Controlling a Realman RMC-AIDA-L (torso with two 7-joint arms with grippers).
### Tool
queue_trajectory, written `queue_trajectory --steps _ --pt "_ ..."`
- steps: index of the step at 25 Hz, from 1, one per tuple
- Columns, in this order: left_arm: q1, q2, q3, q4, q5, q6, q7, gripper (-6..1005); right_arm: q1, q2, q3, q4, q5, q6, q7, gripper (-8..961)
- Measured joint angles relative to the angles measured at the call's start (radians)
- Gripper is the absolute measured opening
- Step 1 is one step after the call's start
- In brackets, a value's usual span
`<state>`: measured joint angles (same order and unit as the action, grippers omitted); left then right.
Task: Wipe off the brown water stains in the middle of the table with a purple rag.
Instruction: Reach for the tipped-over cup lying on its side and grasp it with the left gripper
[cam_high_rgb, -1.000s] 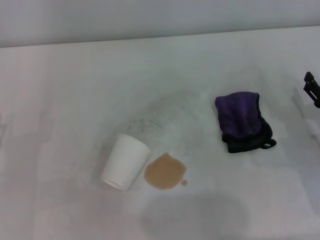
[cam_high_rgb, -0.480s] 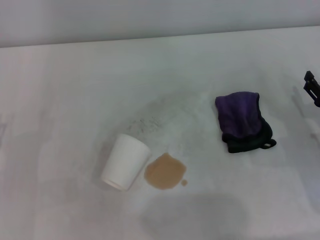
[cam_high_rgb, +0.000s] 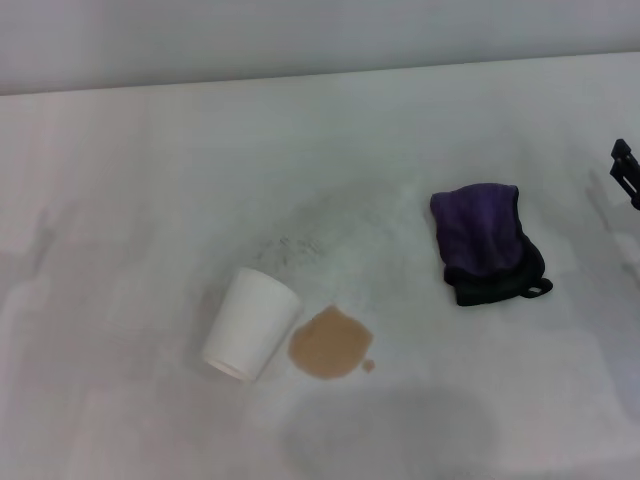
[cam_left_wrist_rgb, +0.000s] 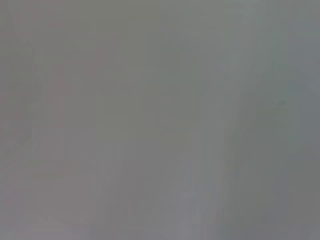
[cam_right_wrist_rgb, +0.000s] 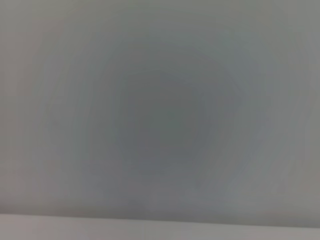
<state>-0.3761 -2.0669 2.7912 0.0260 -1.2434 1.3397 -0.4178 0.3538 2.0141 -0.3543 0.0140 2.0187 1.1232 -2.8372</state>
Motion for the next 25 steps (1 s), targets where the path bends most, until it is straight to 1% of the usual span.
queue_trajectory --steps 3,4,7,9,12,13,14,16,17,18,19,22,24,25 --pt "-0.038 -0.002 0.0 -0.09 0.07 0.006 -0.131 849 0.002 0.0 0.0 0.0 0.0 -0.002 -0.001 771" --pt "-0.066 -0.002 0.001 -0.148 0.124 0.012 -0.22 849 0.006 0.0 0.0 0.0 0.0 -0.004 -0.001 771" --pt "-0.119 -0.001 0.031 -0.266 0.208 0.033 -0.415 849 0.01 0.0 0.0 0.0 0.0 -0.009 -0.001 771" --pt "-0.164 -0.002 0.054 -0.415 0.288 0.074 -0.613 849 0.014 0.0 -0.002 0.0 0.0 -0.012 -0.002 771" --pt "-0.212 -0.004 0.054 -0.564 0.379 0.152 -0.787 848 0.02 0.001 -0.002 0.0 0.0 -0.025 -0.002 771" --pt "-0.233 -0.002 0.054 -0.631 0.414 0.196 -0.873 848 0.021 0.001 -0.002 0.0 0.0 -0.031 -0.002 771" --pt "-0.244 -0.001 0.054 -0.662 0.428 0.217 -0.914 848 0.023 0.002 -0.001 0.0 0.0 -0.037 -0.001 771" --pt "-0.277 0.012 0.054 -0.743 0.485 0.281 -1.027 848 0.028 0.003 0.0 0.001 0.001 -0.045 -0.001 771" --pt "-0.277 0.012 0.054 -0.743 0.485 0.281 -1.027 848 0.03 0.003 0.0 0.003 0.001 -0.046 -0.001 771" --pt "-0.317 0.035 0.055 -0.819 0.564 0.347 -1.134 848 0.032 0.003 -0.001 0.004 0.001 -0.047 -0.001 771" --pt "-0.326 0.039 0.055 -0.834 0.586 0.362 -1.155 848 0.033 0.003 -0.001 0.006 0.0 -0.047 -0.001 771" --pt "-0.379 0.071 0.056 -0.904 0.722 0.43 -1.244 848 0.034 0.004 -0.001 0.008 0.0 -0.047 0.001 771" --pt "-0.42 0.095 0.056 -0.928 0.829 0.462 -1.271 848 0.033 0.005 0.0 0.009 0.0 -0.047 0.001 771" --pt "-0.436 0.103 0.057 -0.93 0.87 0.471 -1.278 847 0.032 0.006 0.0 0.009 0.0 -0.047 0.001 771"
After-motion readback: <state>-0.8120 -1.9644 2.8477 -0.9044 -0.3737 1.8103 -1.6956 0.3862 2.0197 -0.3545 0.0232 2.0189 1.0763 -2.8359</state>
